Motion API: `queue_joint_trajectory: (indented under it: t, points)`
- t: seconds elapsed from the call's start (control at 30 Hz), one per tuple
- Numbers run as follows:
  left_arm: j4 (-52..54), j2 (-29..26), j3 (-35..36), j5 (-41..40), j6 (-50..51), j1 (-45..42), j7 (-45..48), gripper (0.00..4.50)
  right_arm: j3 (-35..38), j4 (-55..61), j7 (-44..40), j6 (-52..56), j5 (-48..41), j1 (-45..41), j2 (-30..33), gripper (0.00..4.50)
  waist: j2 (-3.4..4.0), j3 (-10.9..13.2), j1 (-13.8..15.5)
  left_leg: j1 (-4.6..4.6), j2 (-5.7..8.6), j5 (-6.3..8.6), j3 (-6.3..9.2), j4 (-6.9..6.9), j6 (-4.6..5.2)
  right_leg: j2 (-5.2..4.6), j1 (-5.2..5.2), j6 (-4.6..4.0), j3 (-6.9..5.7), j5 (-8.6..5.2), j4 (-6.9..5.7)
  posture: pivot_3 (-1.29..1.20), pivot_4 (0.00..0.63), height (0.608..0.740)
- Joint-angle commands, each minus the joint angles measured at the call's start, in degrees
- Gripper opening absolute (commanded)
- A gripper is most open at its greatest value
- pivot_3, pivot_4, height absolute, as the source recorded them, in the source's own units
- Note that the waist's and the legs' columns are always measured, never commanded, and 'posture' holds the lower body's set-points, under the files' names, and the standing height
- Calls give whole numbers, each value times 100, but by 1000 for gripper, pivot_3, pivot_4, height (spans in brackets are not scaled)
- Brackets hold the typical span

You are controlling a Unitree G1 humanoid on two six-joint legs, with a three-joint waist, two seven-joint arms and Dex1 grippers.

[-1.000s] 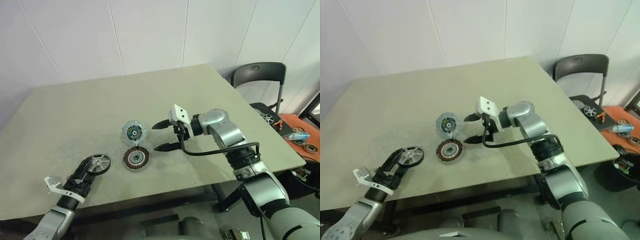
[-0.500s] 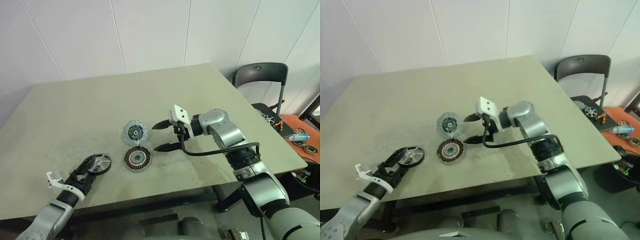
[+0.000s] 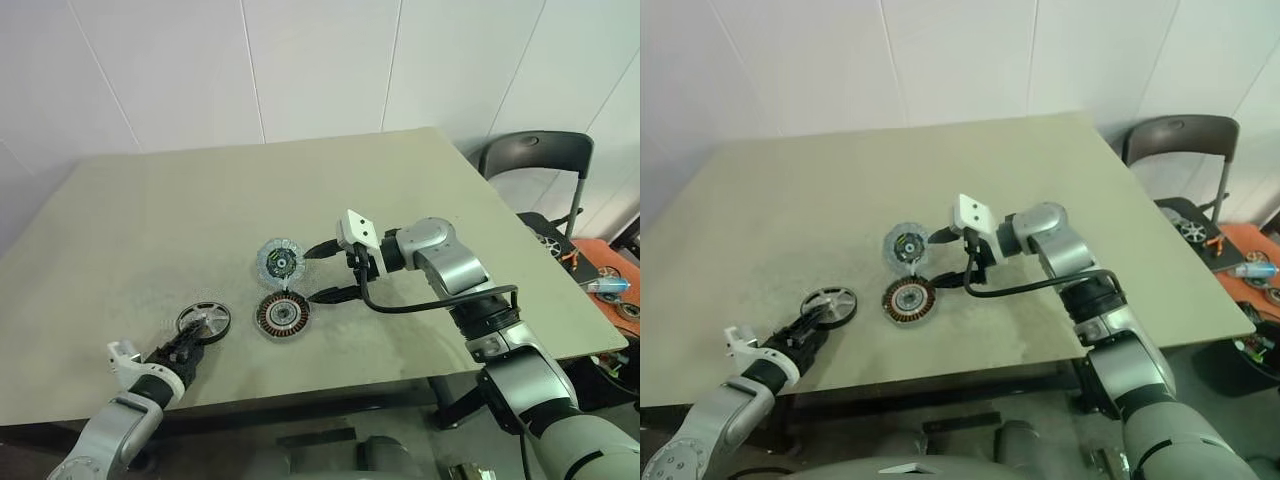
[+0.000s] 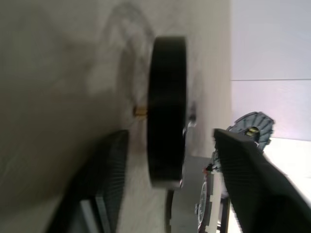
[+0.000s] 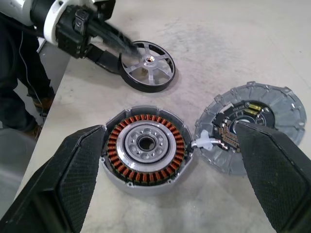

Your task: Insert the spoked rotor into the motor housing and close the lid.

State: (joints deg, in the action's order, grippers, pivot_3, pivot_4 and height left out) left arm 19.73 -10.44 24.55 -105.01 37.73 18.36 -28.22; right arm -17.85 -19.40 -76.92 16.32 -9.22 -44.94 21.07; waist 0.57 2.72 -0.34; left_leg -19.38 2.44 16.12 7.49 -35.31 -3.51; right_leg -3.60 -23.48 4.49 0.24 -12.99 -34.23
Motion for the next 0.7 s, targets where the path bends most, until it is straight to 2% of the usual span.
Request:
queue_joint_trajectory:
  t: [0.03,0.1,0.13,0.37,0.47,0.7]
  points:
    - [652,82,-132,-300,-435,-105,-488,1056,23,96,-1,-78,-34,-80,-12,4500,-10,3,-1,-1,0,0,-1,-1,0,0,0,-15,0,9,0,0,0,740]
    - [795,74,-215,-332,-582,-126,-643,475,22,82,4,-87,-30,-85,-17,4500,-10,3,-5,0,1,0,-2,-1,0,0,2,-18,0,11,1,0,0,740]
    - [867,65,-267,-332,-638,-129,-703,412,21,69,4,-94,-28,-90,-22,4500,-10,3,-8,1,0,0,-2,-1,0,1,2,-19,0,11,0,0,0,740]
    - [1459,-8,-561,-304,-1016,-129,-1036,412,15,48,3,-116,-25,-97,-33,4500,-18,7,-16,0,1,0,-6,-3,0,3,2,-21,1,12,0,0,0,740]
    - [1724,-273,-596,-183,-1033,-252,-819,412,19,38,9,-115,-22,-107,-36,4500,-21,9,-16,1,1,-1,-6,-5,0,4,3,-21,1,12,-1,0,0,740]
    - [2060,-1082,-960,-755,-620,-374,-97,412,31,41,31,-106,-21,-115,-41,4500,-21,9,-26,1,2,-1,-11,-12,1,5,5,-22,3,13,-3,0,0,740]
